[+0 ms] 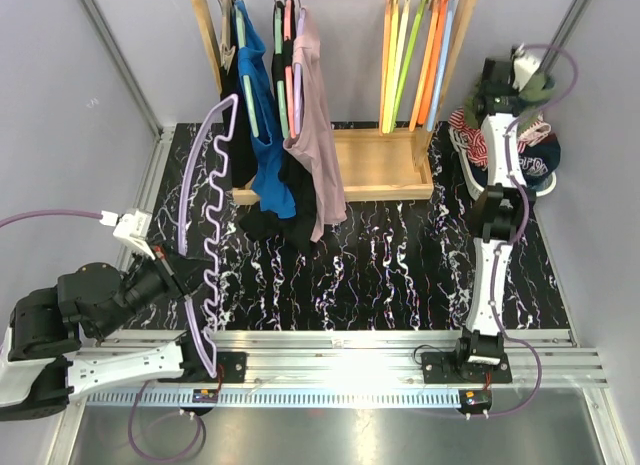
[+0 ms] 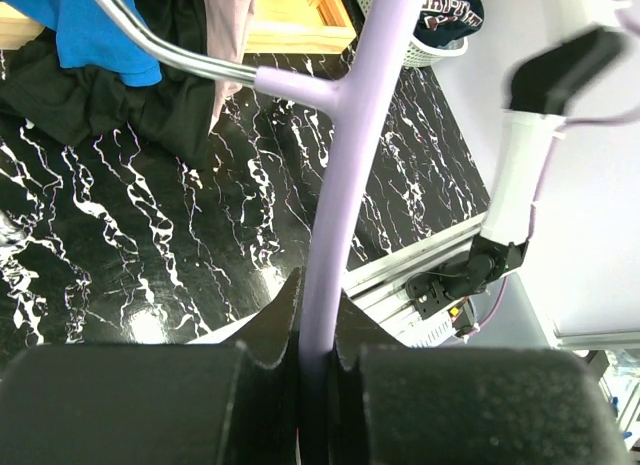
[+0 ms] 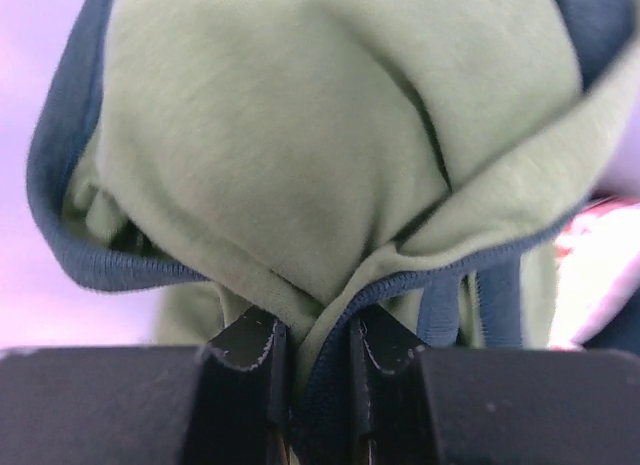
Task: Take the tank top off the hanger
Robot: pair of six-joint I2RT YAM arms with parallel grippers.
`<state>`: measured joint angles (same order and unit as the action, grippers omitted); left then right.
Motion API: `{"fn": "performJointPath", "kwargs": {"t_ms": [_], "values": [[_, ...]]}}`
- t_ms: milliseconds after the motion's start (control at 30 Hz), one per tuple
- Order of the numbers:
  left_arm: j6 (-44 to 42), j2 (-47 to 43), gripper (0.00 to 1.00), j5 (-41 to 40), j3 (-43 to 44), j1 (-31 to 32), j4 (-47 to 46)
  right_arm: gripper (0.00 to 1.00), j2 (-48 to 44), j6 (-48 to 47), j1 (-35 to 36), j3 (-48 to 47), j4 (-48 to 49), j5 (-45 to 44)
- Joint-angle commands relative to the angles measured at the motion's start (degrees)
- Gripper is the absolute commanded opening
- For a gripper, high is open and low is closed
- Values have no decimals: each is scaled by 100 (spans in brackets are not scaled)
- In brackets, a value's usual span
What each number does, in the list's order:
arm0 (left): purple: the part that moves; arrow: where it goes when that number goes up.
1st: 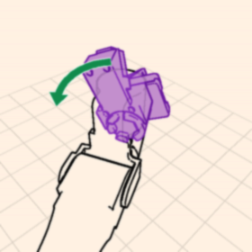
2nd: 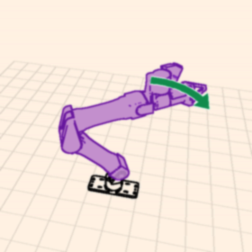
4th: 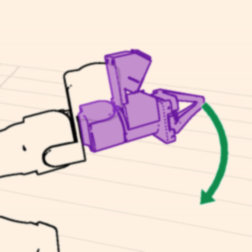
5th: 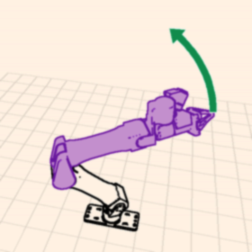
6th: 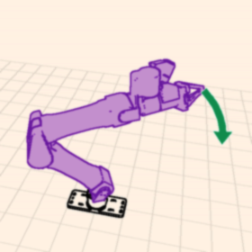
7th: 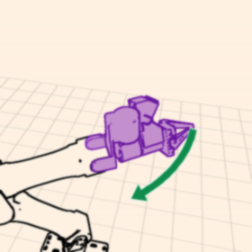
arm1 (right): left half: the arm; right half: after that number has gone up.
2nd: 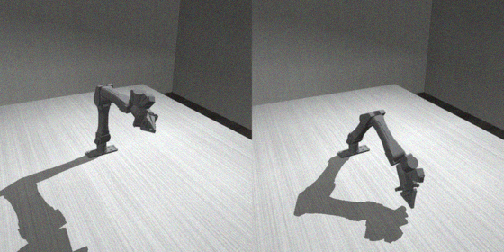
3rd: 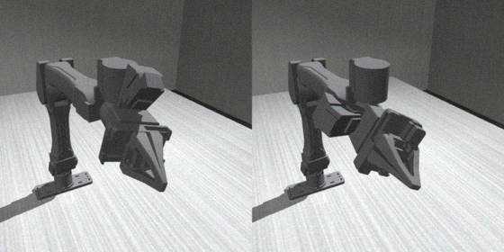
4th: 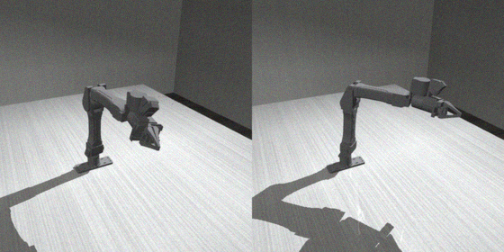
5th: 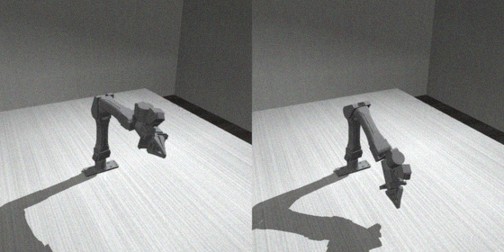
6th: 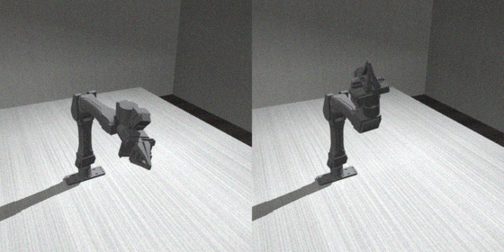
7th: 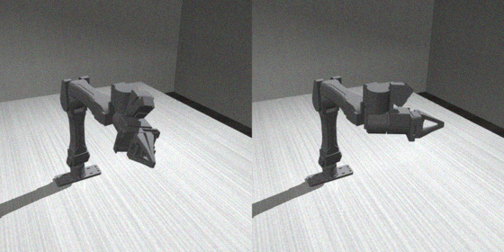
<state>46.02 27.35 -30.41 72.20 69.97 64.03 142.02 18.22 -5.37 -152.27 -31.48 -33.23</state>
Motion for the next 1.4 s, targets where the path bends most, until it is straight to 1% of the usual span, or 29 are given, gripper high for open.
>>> {"fn": "performJointPath", "kwargs": {"t_ms": [0, 33, 67, 133, 233, 300, 333, 367, 400, 433, 467, 500, 533, 567, 733, 800, 867, 900, 933, 1000, 1033, 1100, 1133, 1200, 1233, 1267, 1300, 1333, 1367], "values": [[100, -160, 0, -105, 92, 25, -207, 0, 1257, 488, -307, -409, -1524, 247], [126, -160, 0, -149, 92, 16, -189, 0, 1354, 951, -351, -287, -1875, 238], [144, -143, 0, -149, 109, 16, -154, 0, 1425, 1112, -482, 140, -1922, 726], [170, -116, 0, -167, 136, 25, -110, 0, 1530, 1386, -658, 329, -2158, 1404], [171, -20, 0, -149, 145, 25, -66, 0, 1996, 1431, -930, -564, -2729, 2230], [127, 76, 0, -123, 171, 25, -57, 0, 1813, 1387, -1080, -559, -2732, 2330], [118, 95, 0, -105, 189, 25, -66, 0, 1377, 1299, -1098, -393, -2409, 2400], [74, 129, 0, -105, 224, 25, -83, 5, 1103, 1203, -1116, 131, -2189, 2514], [56, 165, 0, -96, 233, 16, -92, 16, 813, 1045, -1116, 423, -1960, 2523], [39, 182, 0, -122, 241, 25, -101, 31, 540, 974, -1116, 678, -1506, 2550], [13, 191, 0, -140, 259, 25, -153, 51, 50, 895, -1116, 1046, -1318, 2663], [-23, 200, 0, -175, 268, 25, -189, 85, -320, 798, -1116, 1119, -1134, 2655], [-58, 191, 0, -193, 277, 25, -224, 98, -506, 754, -1116, 1129, -1062, 2673], [-110, 191, 0, -228, 303, 16, -259, 100, -682, 701, -1116, 1155, -957, 2725], [-461, 244, 0, -413, 452, 25, -409, 100, -2043, 534, -1125, 1060, -402, 2866], [-708, 323, 0, -404, 558, 25, -383, 100, -2396, 630, -1125, 875, -751, 2727], [-962, 498, 0, -308, 671, 25, -295, 100, -3037, 753, -1124, 874, -1112, 2262], [-1050, 569, 0, -246, 698, 25, -286, 100, -3283, 901, -1125, 970, -1306, 2121], [-1121, 613, 0, -124, 699, 25, -286, 100, -3825, 946, -1125, 1249, -1682, 2050], [-1323, 753, 0, 8, 699, 25, -286, 100, -4451, 1052, -1125, 1767, -1922, 2258], [-1393, 797, 0, 174, 707, 25, -286, 100, -5246, 1052, -1125, 2554, -1836, 2773], [-1569, 1007, 0, 299, 733, 25, -163, 100, -6111, 1357, -1116, 3375, -1704, 3285], [-1622, 1113, 0, 421, 795, 25, -93, 100, -6916, 1360, -1124, 4162, -1277, 4445], [-1806, 1367, 0, 501, 865, 16, 188, 100, -7502, 1543, -916, 4713, -905, 5455], [-1885, 1447, 0, 649, 874, 16, 258, 100, -7861, 1640, -783, 5133, -703, 6251], [-2025, 1518, 0, 712, 900, 25, 390, 100, -8004, 1780, -660, 5380, -536, 6807], [-2105, 1606, 0, 799, 918, 25, 469, 100, -8110, 2199, -380, 5670, -21, 7343], [-2193, 1763, 0, 1009, 962, 16, 548, 100, -8267, 2386, -186, 6178, 219, 8419], [-2316, 1860, 0, 1098, 997, 16, 749, 100, -8304, 2536, -45, 6383, 370, 8795]]}}
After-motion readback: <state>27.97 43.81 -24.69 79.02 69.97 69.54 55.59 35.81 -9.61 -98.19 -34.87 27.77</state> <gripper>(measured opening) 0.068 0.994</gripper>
